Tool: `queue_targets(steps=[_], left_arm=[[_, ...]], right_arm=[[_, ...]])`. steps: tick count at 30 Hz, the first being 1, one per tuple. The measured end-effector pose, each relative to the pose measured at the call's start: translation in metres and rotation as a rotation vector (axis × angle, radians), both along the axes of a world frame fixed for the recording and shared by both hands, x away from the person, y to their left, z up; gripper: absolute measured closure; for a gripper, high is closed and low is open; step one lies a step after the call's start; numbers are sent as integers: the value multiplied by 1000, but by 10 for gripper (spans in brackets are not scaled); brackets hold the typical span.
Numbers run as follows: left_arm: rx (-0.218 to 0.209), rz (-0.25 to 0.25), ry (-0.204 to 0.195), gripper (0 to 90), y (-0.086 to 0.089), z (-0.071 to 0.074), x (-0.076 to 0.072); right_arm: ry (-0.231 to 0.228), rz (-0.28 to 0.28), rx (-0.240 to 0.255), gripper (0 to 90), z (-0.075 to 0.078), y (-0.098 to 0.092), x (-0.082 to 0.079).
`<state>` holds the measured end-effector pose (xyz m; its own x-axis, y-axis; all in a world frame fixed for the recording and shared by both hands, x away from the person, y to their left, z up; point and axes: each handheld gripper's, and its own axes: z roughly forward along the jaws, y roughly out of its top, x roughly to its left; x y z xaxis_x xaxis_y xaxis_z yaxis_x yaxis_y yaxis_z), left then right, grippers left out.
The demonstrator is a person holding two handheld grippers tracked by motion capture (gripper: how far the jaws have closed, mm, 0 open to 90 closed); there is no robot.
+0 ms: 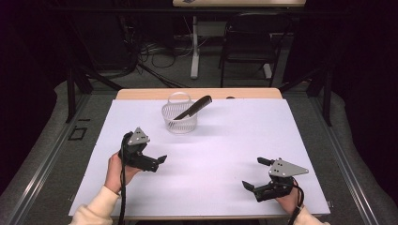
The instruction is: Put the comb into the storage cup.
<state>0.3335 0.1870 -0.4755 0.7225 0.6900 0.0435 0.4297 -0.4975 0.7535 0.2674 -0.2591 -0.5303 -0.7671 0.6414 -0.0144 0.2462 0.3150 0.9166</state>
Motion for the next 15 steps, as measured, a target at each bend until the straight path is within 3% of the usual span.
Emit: queue_targets(steps=[13,15], left_arm=[[-33,28,-16,0,11,-19,-27],[-52,39,-33,0,14,-22,-32]], right_arm=[[0,-1,-1,0,0,0,0],[1,-1,-2,0,0,0,0]])
